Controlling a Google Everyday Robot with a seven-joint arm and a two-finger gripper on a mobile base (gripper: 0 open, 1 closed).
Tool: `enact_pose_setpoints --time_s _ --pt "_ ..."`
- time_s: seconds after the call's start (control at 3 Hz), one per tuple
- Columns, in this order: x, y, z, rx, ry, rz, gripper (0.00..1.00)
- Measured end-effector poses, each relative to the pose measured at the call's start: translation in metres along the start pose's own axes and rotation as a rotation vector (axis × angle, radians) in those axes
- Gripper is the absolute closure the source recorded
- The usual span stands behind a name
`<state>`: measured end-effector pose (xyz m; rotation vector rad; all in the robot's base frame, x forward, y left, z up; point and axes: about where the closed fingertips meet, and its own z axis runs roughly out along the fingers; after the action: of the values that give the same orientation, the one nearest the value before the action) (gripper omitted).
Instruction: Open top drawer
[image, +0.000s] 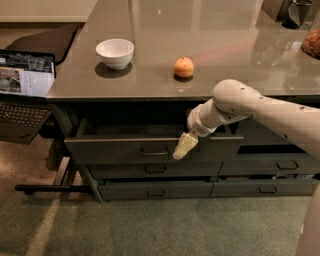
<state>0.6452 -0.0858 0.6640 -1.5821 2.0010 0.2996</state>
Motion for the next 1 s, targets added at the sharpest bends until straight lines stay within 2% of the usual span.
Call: enact_pose_setpoints --time_s 0.33,0.67,1.0 --pt "0.004 0.017 -0.005 -0.037 0.054 -0.002 0.0" --pt "0.017 0.041 -0.022 -0.068 0.107 0.015 0.0" --pt "0.034 0.062 -0.033 -0.111 0.142 0.036 0.19"
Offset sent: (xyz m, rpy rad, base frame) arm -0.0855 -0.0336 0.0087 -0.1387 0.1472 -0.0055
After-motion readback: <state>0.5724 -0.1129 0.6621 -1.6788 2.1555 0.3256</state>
